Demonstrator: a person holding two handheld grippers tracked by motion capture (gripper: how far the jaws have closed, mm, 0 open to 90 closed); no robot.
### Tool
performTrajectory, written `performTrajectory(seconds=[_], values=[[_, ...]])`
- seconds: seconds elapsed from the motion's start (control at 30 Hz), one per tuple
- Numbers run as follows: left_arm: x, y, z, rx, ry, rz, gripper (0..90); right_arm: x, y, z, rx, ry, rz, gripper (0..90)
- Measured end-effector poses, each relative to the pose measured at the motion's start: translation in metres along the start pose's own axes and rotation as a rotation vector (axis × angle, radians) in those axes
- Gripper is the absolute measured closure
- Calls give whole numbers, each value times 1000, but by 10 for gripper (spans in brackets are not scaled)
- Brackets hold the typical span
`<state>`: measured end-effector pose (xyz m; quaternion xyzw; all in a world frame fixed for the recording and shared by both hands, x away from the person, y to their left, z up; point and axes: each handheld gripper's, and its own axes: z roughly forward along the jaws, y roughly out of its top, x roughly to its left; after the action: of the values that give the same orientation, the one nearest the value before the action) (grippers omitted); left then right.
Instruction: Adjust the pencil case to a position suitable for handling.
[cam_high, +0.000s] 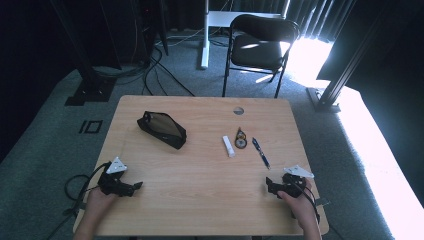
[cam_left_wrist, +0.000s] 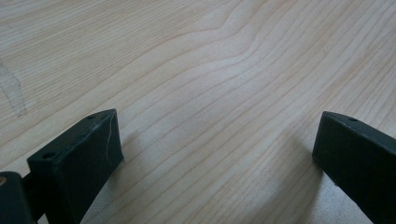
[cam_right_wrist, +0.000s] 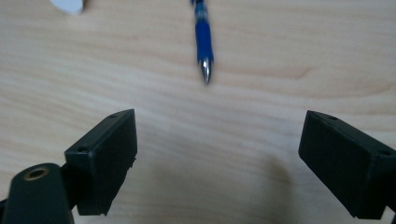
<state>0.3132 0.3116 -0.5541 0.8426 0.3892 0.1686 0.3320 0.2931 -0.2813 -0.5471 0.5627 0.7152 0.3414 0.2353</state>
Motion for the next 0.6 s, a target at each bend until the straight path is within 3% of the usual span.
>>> performTrajectory(seconds=[0.27,0.6], values=[[0,0,0,0,0,0,16,6,23,-6,-45,1,-18,110],[0,0,0,1,-1,-2,16,26,53,0,-95,31,-47,110]])
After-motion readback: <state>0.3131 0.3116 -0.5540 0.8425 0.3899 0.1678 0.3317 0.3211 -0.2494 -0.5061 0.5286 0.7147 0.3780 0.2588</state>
